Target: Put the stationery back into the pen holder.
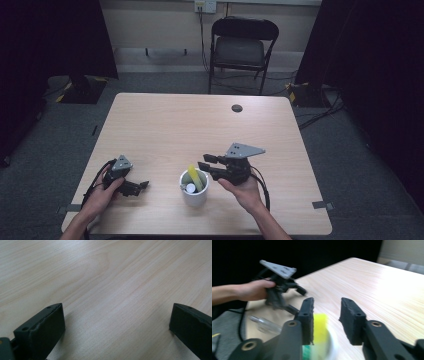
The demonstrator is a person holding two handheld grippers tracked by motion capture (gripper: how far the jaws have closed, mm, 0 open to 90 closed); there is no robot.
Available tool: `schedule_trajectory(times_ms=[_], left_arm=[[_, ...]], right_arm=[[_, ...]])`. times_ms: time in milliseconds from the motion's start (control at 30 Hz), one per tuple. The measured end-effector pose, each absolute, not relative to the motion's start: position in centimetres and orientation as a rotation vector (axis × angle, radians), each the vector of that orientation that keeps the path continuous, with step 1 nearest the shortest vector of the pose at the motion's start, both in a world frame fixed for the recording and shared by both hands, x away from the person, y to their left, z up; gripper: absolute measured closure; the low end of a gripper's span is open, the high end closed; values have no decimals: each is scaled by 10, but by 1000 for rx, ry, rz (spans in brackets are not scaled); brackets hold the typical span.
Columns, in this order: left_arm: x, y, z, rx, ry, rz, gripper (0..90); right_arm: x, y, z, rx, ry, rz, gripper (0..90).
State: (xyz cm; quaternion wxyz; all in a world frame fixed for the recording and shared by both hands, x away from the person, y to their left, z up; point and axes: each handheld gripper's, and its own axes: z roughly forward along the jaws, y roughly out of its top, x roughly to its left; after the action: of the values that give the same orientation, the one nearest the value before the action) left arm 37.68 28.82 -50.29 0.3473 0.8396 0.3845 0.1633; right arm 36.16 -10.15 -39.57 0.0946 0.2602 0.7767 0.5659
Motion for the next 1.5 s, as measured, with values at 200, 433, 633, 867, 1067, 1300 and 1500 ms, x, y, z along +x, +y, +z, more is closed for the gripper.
schedule_trajectory(times_ms=[200,433,633,867,1067,1300,1500], left_arm=[[376,288,-503,2163,1009,420,0],[376,288,-503,2163,1011,420,0],[376,288,-503,2162,1015,420,0],[376,288,-503,2161,1018,422,0],[376,288,-503,2161,1018,422,0],[376,288,-503,2160,1019,424,0],[376,288,-503,2161,1018,423,0]], right_arm=[[361,-126,-397,866,2251,1630,512],[358,-156,-399,968,2195,1537,412],[358,-180,-407,1055,2165,1460,357],[357,-209,-423,1193,2137,1343,261],[359,-235,-443,1308,2112,1235,206],[366,-253,-478,1404,2121,1034,181],[372,-258,-496,1449,2095,867,151]])
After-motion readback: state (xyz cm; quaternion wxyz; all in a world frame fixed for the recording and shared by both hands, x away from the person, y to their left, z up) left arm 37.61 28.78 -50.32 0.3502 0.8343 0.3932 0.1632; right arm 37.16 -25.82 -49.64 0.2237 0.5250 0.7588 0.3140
